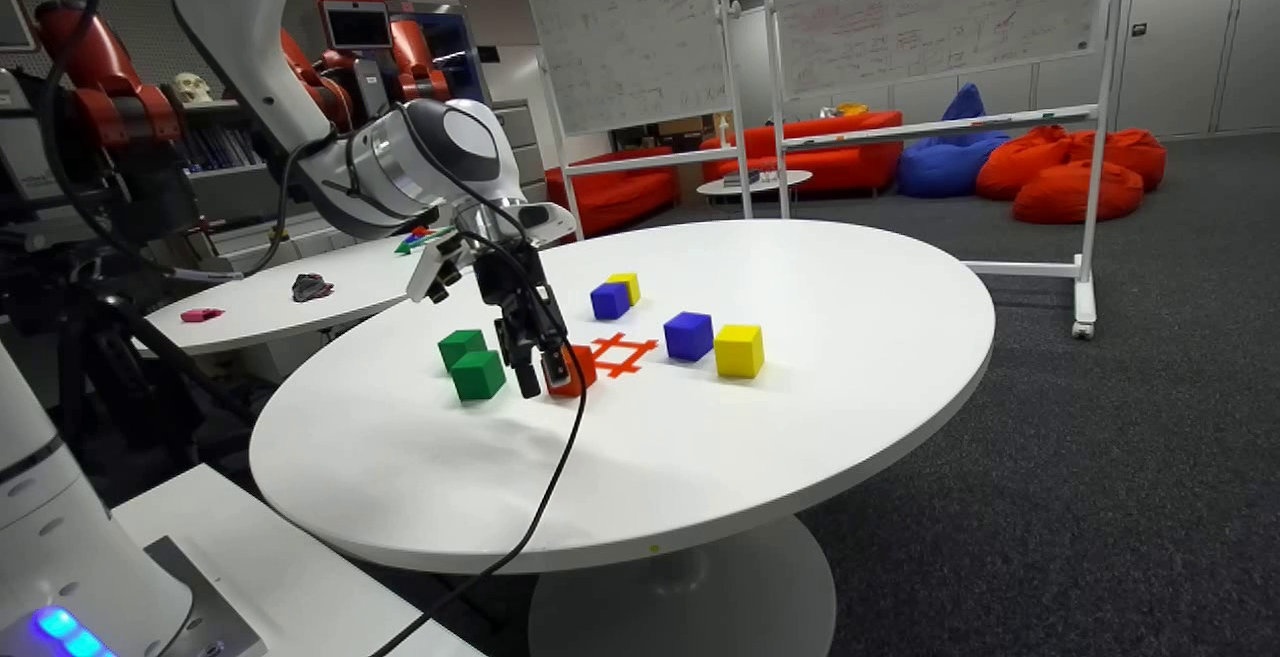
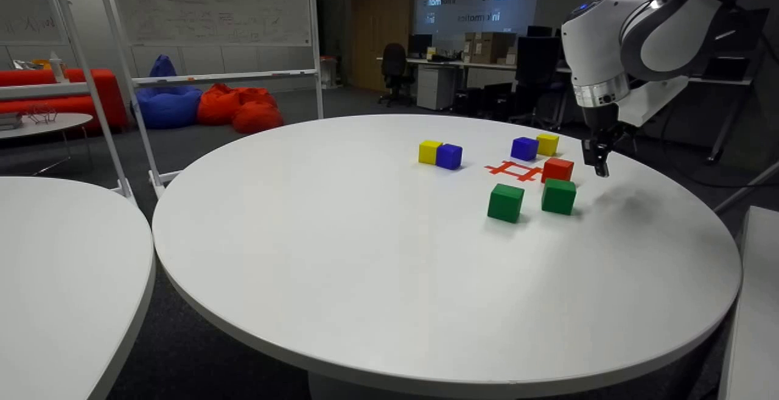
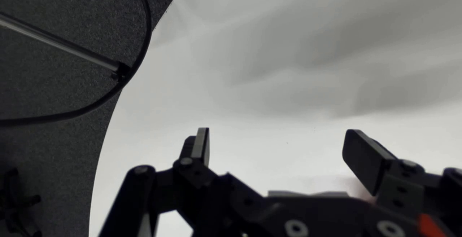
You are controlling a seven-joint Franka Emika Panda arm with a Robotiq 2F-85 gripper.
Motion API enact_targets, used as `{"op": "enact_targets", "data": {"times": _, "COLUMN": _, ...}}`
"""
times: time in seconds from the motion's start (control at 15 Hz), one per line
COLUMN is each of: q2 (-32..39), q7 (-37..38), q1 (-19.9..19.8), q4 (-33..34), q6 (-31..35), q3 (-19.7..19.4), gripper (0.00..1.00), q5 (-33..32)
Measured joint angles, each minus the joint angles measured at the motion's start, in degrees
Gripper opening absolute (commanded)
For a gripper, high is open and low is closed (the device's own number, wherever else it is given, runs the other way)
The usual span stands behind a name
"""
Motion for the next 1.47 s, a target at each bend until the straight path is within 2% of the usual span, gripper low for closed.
{"op": "enact_targets", "data": {"times": 1.0, "q2": 1.7, "q7": -1.8, "q1": 0.1, "q4": 5.8, "q6": 0.0, "q3": 1.3, "gripper": 1.00, "q5": 0.9}}
{"op": "enact_targets", "data": {"times": 1.47, "q2": 2.0, "q7": -2.1, "q1": 0.1, "q4": 6.2, "q6": 0.0, "q3": 1.5, "gripper": 1.00, "q5": 1.0}}
